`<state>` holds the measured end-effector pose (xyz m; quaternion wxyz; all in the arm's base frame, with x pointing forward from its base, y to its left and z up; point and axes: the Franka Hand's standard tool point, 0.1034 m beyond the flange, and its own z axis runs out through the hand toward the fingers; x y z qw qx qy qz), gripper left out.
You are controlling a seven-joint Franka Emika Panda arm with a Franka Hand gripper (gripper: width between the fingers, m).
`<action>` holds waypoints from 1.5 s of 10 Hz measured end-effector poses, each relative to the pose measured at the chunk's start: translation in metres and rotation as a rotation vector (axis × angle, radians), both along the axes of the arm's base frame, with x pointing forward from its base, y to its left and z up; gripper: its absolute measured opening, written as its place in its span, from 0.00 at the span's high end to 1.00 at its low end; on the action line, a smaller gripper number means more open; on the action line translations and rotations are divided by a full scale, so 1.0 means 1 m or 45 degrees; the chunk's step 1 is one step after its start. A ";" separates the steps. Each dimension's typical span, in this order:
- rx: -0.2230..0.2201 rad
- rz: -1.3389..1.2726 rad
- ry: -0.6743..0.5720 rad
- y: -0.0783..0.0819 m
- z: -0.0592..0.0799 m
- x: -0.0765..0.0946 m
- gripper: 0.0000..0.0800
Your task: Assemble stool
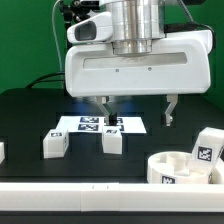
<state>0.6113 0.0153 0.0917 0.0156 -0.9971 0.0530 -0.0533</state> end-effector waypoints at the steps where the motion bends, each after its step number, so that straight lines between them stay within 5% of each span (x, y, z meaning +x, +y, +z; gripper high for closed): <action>1: -0.048 0.104 -0.022 0.000 -0.005 -0.005 0.19; 5: -0.081 0.144 -0.033 -0.034 -0.039 -0.055 0.19; 8: -0.060 0.112 0.006 -0.038 -0.039 -0.056 0.19; 15: 0.084 0.060 0.646 -0.037 -0.045 -0.073 0.19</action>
Offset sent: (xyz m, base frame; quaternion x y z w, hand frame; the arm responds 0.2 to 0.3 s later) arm -0.0668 -0.0180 -0.0345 0.0370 0.0351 -0.0412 0.9978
